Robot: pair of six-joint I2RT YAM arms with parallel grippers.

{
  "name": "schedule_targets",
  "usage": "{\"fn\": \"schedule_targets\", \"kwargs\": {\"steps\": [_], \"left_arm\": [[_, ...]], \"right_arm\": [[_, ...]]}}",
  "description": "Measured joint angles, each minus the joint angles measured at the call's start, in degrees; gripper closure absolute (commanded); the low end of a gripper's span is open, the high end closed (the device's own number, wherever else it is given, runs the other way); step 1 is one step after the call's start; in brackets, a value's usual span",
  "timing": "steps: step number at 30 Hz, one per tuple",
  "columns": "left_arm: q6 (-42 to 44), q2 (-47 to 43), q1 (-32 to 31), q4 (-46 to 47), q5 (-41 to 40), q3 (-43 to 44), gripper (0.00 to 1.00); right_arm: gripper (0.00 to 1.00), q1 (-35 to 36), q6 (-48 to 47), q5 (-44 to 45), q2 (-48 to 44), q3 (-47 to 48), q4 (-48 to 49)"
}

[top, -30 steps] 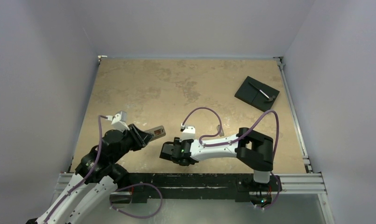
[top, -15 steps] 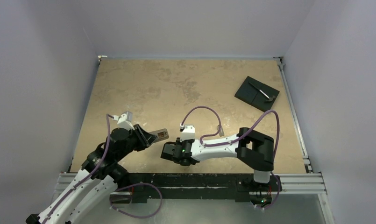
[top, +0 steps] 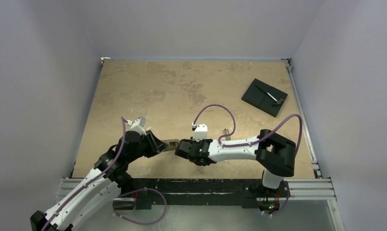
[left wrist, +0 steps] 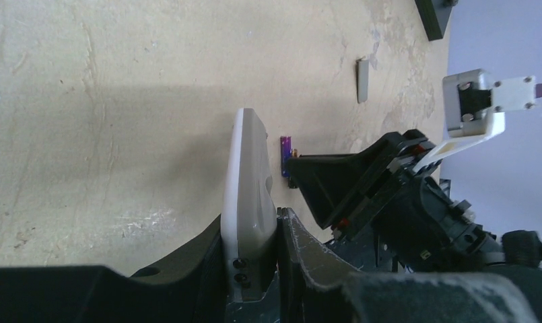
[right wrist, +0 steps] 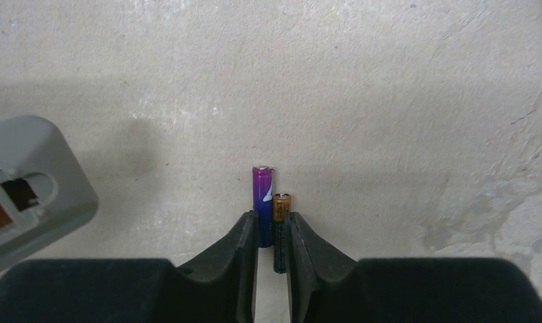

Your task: Load the batteries into the remote control

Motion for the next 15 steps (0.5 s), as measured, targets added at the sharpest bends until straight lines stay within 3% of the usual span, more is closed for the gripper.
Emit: {"fn": "schedule_targets", "kwargs": {"steps": [15], "left_arm": [[-3.0, 9.5, 0.0, 17.2, 11.9, -9.4, 1.0]], "right_arm": [[0.86, -8.0, -14.0, -0.6, -8.0, -8.6, 3.4]]}}
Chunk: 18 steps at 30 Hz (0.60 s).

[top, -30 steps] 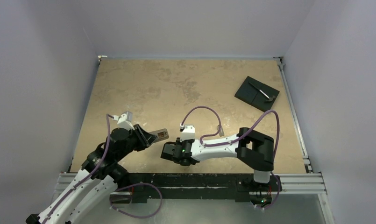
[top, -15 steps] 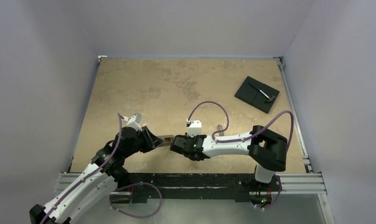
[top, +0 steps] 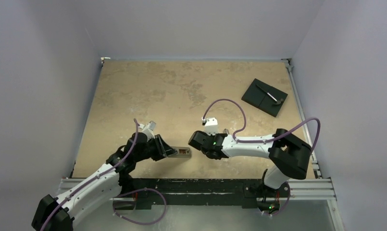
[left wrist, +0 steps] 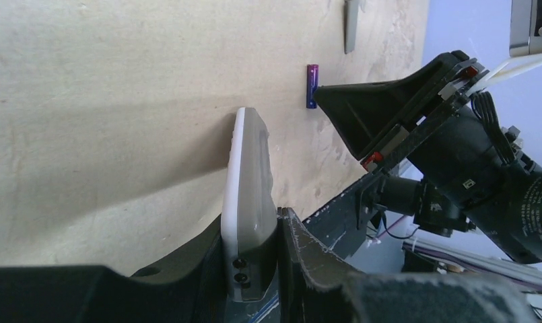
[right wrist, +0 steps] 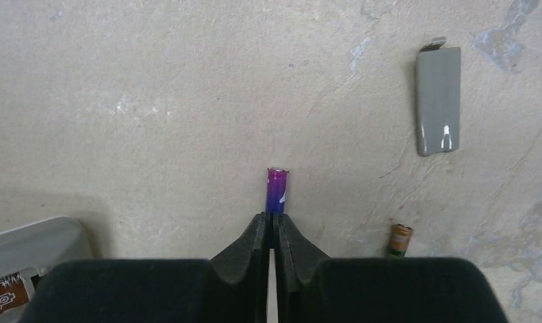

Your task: Load the batteries into the remote control

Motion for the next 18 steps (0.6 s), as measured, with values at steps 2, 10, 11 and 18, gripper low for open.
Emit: {"fn": "schedule_targets", "kwargs": {"steps": [2, 10, 11, 18], "left_arm": [[-1.3, 1.3, 0.0, 4.5, 1.7, -1.9, 1.0], [-5.7, 7.3, 0.0, 19.8, 5.6, -7.3, 1.0], [-6.0, 8.2, 0.0, 21.5, 5.9, -7.6, 1.0], [-7.5, 12.6, 0.0, 30.0, 7.0, -9.7, 1.0]], "right_arm": [[0.85, -0.4, -1.7, -0.2, -0.8, -0.7, 0.1], [0.75, -0.6, -5.8, -1.2, -2.9, -1.4, 1.2], [0.73, -0.7, -6.0, -1.3, -3.1, -1.5, 1.3], [0.64, -1.5, -7.2, -1.6, -7.3, -2.3, 1.2]]}}
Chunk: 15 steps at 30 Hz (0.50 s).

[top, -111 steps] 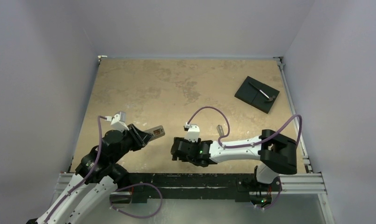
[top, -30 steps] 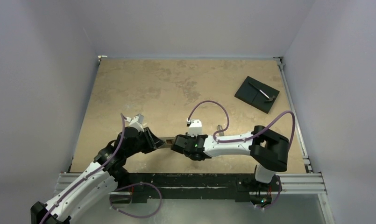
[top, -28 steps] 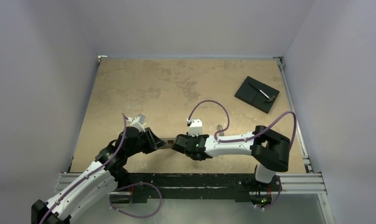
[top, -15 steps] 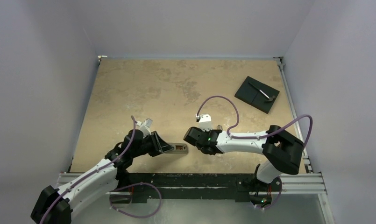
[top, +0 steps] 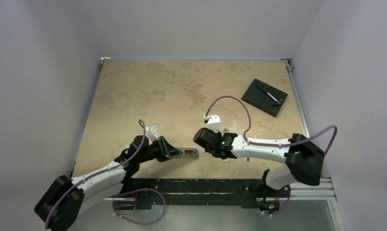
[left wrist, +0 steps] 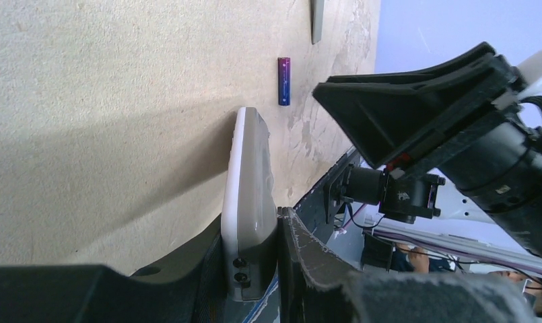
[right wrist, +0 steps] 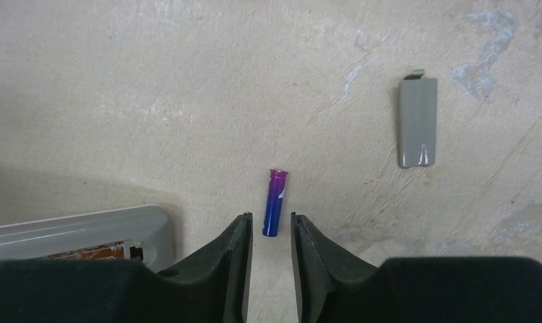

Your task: Load the batteries into the remote control

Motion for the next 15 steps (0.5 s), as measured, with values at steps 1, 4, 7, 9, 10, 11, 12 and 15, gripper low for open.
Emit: {"fn": "schedule_targets", "kwargs": {"steps": [1, 4, 7, 9, 10, 11, 12, 15], "left_arm": [[0.0, 0.7, 0.0, 0.9, 0.0, 0.0, 1.0], [0.0, 3.3, -0.1, 3.7, 0.1, 0.0, 1.0], [-0.4, 6.5, -0.4, 7.5, 0.2, -0.2, 1.0], [-0.9, 9.0, -0.6, 10.2, 0.4, -0.4, 1.0], [-1.0, 10.0, -0.7, 11.2, 0.4, -0.4, 1.0], [-1.1, 11.1, -0.8, 12.5, 0.5, -0.4, 1.0], [-1.2, 12.2, -0.8, 13.6, 0.6, -0.4, 0.98], [-1.3, 14.9, -0.8, 16.1, 1.1, -0.4, 0.85]], "right_arm": [[0.63, -0.2, -0.1, -0.1, -1.0, -0.2, -0.2], [0.6, -1.6, -0.2, -0.7, -4.4, -0.2, -0.9], [0.55, -3.3, -0.3, -1.5, -6.7, -0.4, -2.1], [0.52, -4.1, -0.4, -2.1, -7.6, -1.0, -2.4], [0.51, -4.3, -0.4, -2.8, -7.9, -1.4, -2.7], [0.5, -4.4, -0.4, -3.3, -8.1, -1.8, -2.9], [0.49, -4.5, -0.4, -4.0, -8.1, -2.1, -3.1], [0.47, -4.7, -0.3, -5.2, -8.1, -3.1, -3.8]]}}
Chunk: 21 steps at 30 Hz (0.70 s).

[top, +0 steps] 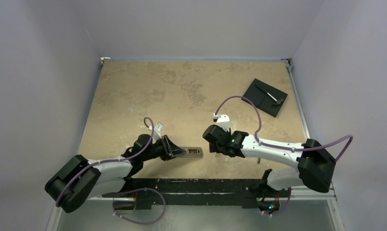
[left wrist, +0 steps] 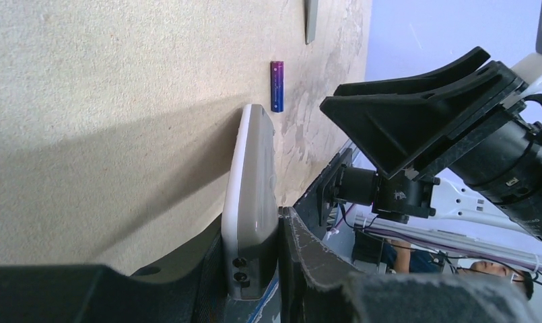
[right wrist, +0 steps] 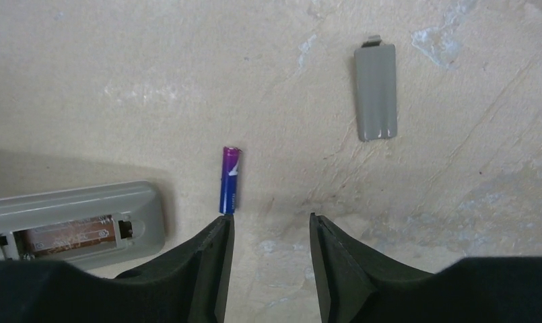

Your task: Load the batteries into the remote control

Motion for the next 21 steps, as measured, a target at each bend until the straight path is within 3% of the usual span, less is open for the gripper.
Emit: {"fn": "schedule_targets", "kwargs": {"steps": [7, 13, 17, 21], "left_arm": [[0.8, 5.4, 0.0, -0.3, 0.5, 3.0, 0.64], [3.1, 7.9, -0.2, -7.8, -0.6, 4.7, 0.51], [4.8, 7.1, -0.4, -13.0, -1.0, 7.8, 0.34], [6.5, 5.3, -0.6, -17.9, -2.4, 10.2, 0.31]], "right_arm": [[0.43, -2.0, 1.9, -0.7, -2.3, -2.8, -3.5], [0.4, -3.1, 2.5, -1.3, -4.7, -3.7, -4.7], [0.39, -3.6, 2.9, -2.2, -5.9, -4.6, -4.9], [0.38, -4.2, 2.9, -3.0, -6.4, -5.0, -5.2]]}}
